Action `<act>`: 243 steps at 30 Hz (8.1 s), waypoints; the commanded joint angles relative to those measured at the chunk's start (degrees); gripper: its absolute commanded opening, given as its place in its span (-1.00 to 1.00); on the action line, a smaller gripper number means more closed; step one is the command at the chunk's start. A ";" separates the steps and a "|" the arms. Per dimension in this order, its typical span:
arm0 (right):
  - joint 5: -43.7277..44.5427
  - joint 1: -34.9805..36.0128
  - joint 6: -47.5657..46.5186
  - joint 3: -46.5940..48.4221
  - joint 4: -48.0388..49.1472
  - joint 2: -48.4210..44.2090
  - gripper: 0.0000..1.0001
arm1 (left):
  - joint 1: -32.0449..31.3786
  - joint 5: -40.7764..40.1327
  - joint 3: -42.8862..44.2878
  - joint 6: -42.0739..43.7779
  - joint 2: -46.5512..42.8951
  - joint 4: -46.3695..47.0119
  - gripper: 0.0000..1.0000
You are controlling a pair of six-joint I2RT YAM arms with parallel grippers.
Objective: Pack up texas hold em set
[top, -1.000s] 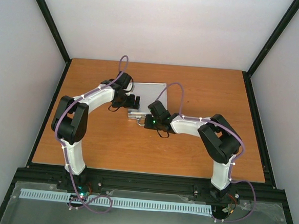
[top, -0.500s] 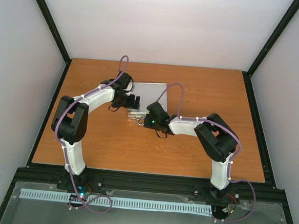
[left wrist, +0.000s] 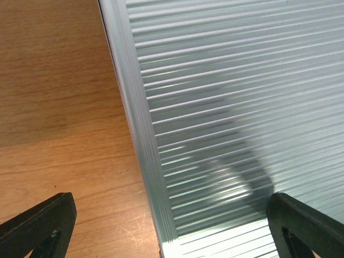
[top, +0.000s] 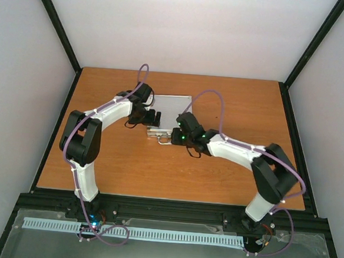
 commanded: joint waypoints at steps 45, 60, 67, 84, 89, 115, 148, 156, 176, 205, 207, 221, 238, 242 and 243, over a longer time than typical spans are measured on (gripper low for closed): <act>-19.95 -3.66 -14.02 12.83 -4.12 13.51 0.92 | -0.46 -3.46 6.46 2.22 4.45 -6.79 1.00; -8.86 -3.57 -13.83 12.01 -3.27 19.98 0.92 | -0.46 -3.66 6.15 3.50 4.35 -7.89 1.00; -15.12 -3.92 -12.27 5.84 5.43 19.61 0.92 | -0.46 -3.76 5.58 3.84 4.45 -7.91 1.00; -56.93 -12.37 -22.65 3.31 8.85 26.48 0.86 | -0.46 -3.87 4.45 3.52 4.01 -7.50 0.99; -59.57 -13.77 -17.68 0.78 16.93 27.04 0.86 | -0.46 -3.92 4.43 3.50 4.24 -7.50 0.99; -74.60 -16.93 -15.51 4.20 18.75 31.56 0.84 | -0.46 -3.80 4.40 2.45 5.48 -6.90 1.00; -26.44 -8.35 -21.33 6.80 5.57 13.54 -0.94 | -0.46 -4.31 3.68 3.50 5.63 -5.91 0.99; -15.27 -5.32 -16.44 2.36 12.51 11.29 -0.94 | -0.46 -4.20 2.60 3.59 6.11 -5.44 1.00; -20.11 -4.89 -16.73 5.18 14.82 13.31 -0.94 | -0.46 -3.87 2.92 3.71 6.87 -5.42 1.00; -5.29 -4.89 -12.34 9.31 11.36 21.54 -0.95 | -0.46 -4.12 1.77 3.85 6.91 -5.33 1.00; -3.92 -4.94 -11.80 9.58 11.04 22.33 -0.94 | -0.46 -3.99 1.61 3.90 6.98 -5.17 1.00; -5.27 -4.64 -13.22 12.12 9.37 24.20 -0.94 | -0.46 -3.80 1.89 3.89 7.35 -5.32 1.00; -16.78 -4.71 -26.23 8.88 -3.75 3.17 -0.82 | -0.46 -3.47 2.92 4.16 5.90 -5.27 0.99; -13.02 -4.72 -25.69 7.27 -7.90 -2.72 0.05 | -0.46 -3.99 3.20 4.09 5.34 -5.57 1.00; -11.39 -4.79 -25.20 6.89 -9.21 -4.17 0.41 | -0.46 -4.16 3.57 4.13 5.22 -5.77 0.99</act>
